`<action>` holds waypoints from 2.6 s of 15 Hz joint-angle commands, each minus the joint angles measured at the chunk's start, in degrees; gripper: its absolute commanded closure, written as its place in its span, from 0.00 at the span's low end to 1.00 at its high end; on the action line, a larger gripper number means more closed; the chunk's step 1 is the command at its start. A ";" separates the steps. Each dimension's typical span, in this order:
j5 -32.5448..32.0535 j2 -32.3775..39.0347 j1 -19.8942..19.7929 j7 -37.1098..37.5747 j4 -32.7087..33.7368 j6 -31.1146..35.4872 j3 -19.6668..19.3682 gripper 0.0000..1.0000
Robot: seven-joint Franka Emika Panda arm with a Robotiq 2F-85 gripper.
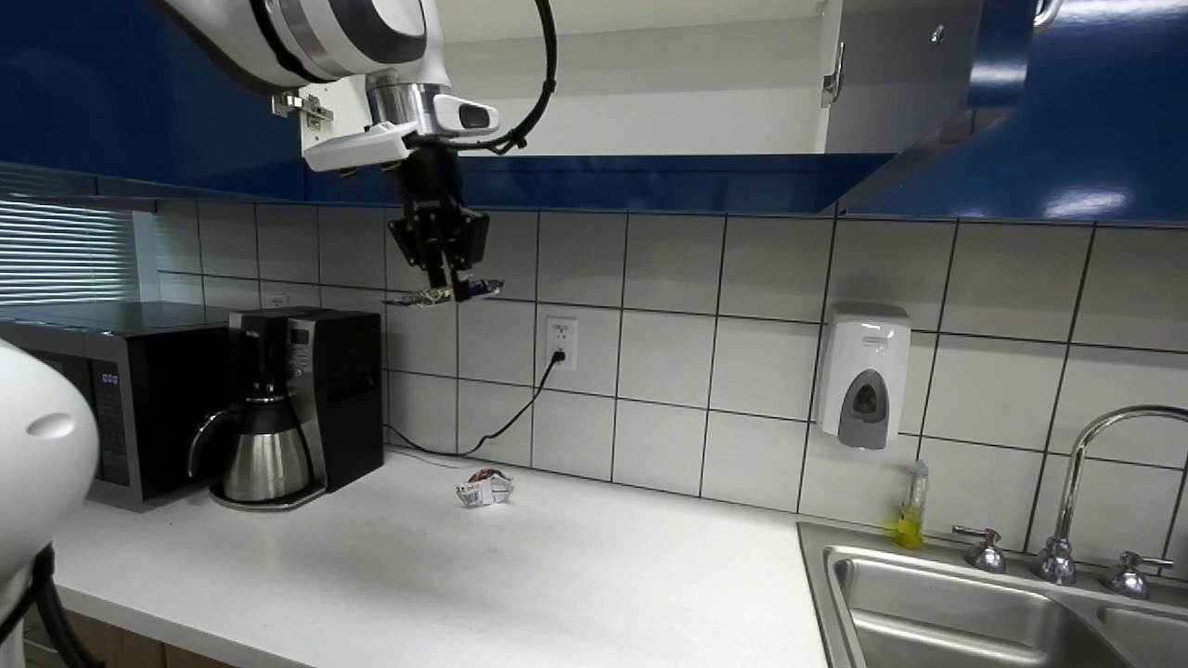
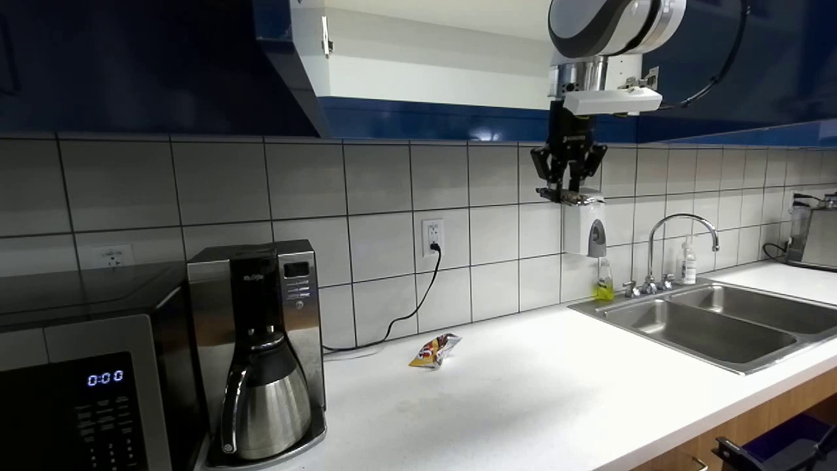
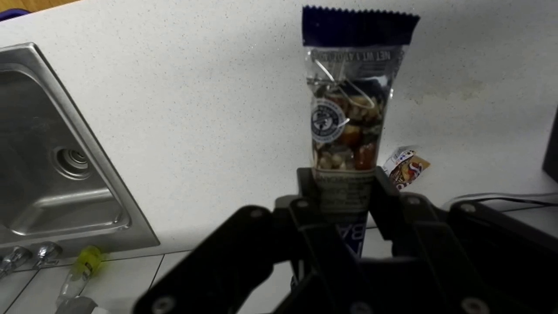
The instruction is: Move the granola bar to the bottom shelf of the cabinet
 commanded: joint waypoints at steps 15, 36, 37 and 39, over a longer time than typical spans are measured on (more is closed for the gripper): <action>3.35 -0.38 -0.10 1.24 15.27 -13.24 2.99 0.91; 4.57 2.00 0.06 1.81 31.30 -24.12 3.75 0.91; 4.67 2.28 0.04 1.86 32.01 -24.31 3.70 0.91; 4.79 2.86 0.06 1.91 33.19 -24.39 3.70 0.91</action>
